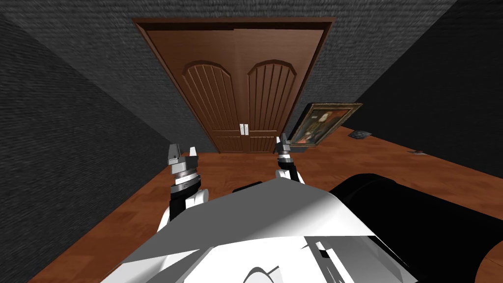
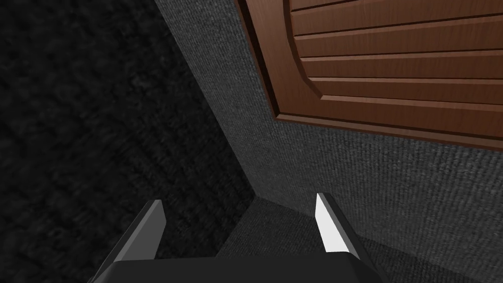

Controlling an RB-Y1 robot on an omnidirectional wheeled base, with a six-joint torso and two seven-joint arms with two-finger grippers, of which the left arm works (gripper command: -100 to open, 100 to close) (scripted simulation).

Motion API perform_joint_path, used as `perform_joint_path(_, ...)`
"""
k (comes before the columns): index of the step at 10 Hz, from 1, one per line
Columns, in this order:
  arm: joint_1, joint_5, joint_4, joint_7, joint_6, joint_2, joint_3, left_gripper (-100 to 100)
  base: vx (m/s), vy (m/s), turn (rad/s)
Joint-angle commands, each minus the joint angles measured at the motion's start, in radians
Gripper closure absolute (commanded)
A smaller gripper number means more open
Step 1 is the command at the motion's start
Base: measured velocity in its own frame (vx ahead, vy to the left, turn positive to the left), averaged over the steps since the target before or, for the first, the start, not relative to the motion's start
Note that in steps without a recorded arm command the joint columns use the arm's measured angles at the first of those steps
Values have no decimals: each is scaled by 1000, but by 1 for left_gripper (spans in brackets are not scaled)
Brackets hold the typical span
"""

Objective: Pull the door open

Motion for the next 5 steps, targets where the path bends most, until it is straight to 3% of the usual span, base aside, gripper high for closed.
perform_joint_path(1,-20,4,36,3,2,9,3,-100,73,-18,-32)
perform_joint_path(5,-70,9,125,8,15,27,1,-100,82,-27,-32)
